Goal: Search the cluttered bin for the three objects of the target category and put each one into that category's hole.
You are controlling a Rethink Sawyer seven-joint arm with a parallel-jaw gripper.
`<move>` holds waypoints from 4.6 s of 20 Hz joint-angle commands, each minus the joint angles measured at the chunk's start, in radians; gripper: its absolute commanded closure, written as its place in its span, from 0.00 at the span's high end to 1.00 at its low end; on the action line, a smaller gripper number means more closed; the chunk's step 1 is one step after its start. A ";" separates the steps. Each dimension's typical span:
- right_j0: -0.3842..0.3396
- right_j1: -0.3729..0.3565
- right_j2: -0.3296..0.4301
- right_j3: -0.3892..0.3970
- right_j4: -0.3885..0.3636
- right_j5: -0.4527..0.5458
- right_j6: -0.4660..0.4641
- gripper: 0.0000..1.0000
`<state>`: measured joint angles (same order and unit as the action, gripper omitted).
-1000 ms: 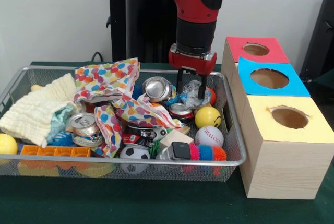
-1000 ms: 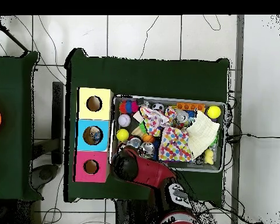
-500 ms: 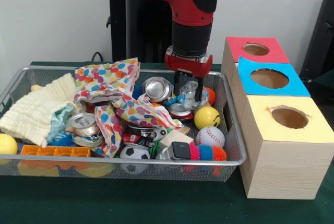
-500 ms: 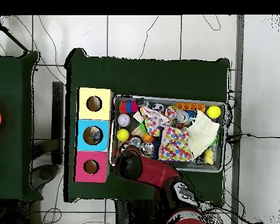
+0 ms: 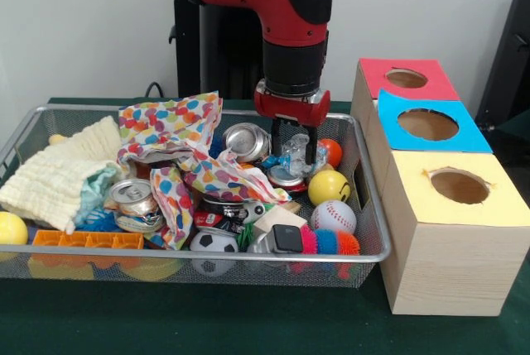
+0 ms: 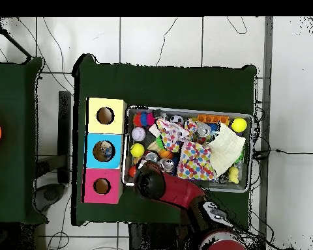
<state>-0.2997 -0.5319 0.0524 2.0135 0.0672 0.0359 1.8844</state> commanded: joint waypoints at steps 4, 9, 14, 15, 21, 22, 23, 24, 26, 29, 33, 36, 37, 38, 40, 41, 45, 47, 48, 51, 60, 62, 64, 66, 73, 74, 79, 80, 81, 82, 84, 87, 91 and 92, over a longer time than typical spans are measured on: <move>-0.055 0.139 0.169 -0.078 -0.059 -0.010 0.074 1.00; -0.073 0.147 0.190 -0.087 -0.077 0.009 0.060 1.00; -0.110 0.169 0.221 -0.102 -0.116 0.011 0.036 1.00; -0.116 0.175 0.225 -0.103 -0.125 -0.003 0.038 1.00; -0.162 0.225 0.273 -0.111 -0.176 -0.063 0.052 1.00; -0.166 0.232 0.276 -0.114 -0.187 -0.084 0.058 1.00; -0.172 0.241 0.282 -0.118 -0.194 -0.095 0.063 1.00; -0.177 0.247 0.286 -0.124 -0.203 -0.106 0.065 1.00; -0.174 0.250 0.280 -0.135 -0.208 -0.111 0.073 1.00; -0.191 0.269 0.292 -0.162 -0.203 -0.039 0.052 1.00; -0.239 0.315 0.342 -0.182 -0.224 -0.002 0.021 1.00; -0.288 0.352 0.394 -0.185 -0.252 0.034 -0.015 1.00; -0.300 0.361 0.407 -0.187 -0.261 0.049 -0.026 1.00; -0.309 0.366 0.416 -0.188 -0.269 0.060 -0.034 1.00; -0.320 0.378 0.426 -0.190 -0.286 0.069 -0.039 1.00; -0.324 0.380 0.430 -0.191 -0.292 0.074 -0.039 1.00; -0.351 0.403 0.462 -0.203 -0.316 0.107 -0.061 1.00; -0.375 0.421 0.490 -0.214 -0.329 0.137 -0.088 1.00; -0.383 0.429 0.499 -0.222 -0.334 0.158 -0.101 1.00; -0.392 0.437 0.513 -0.231 -0.346 0.190 -0.113 1.00; -0.406 0.452 0.534 -0.247 -0.375 0.231 -0.109 1.00; -0.407 0.451 0.534 -0.244 -0.383 0.227 -0.101 1.00; -0.407 0.450 0.533 -0.243 -0.388 0.223 -0.094 1.00; -0.406 0.449 0.533 -0.242 -0.391 0.220 -0.088 1.00; -0.404 0.447 0.534 -0.245 -0.403 0.215 -0.075 1.00; -0.404 0.446 0.535 -0.245 -0.405 0.217 -0.076 1.00; -0.404 0.438 0.534 -0.249 -0.412 0.222 -0.083 1.00; -0.404 0.435 0.533 -0.248 -0.412 0.228 -0.084 0.00; -0.405 0.434 0.535 -0.248 -0.415 0.230 -0.088 0.00; -0.405 0.433 0.536 -0.248 -0.418 0.233 -0.093 0.00; -0.407 0.433 0.539 -0.248 -0.422 0.245 -0.099 0.00; -0.404 0.429 0.543 -0.258 -0.425 0.265 -0.102 0.00; -0.399 0.422 0.542 -0.256 -0.430 0.257 -0.093 0.00; -0.398 0.418 0.541 -0.254 -0.432 0.252 -0.088 0.00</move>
<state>-0.7528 -0.2251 0.5376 1.8501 -0.3011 0.1803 1.8844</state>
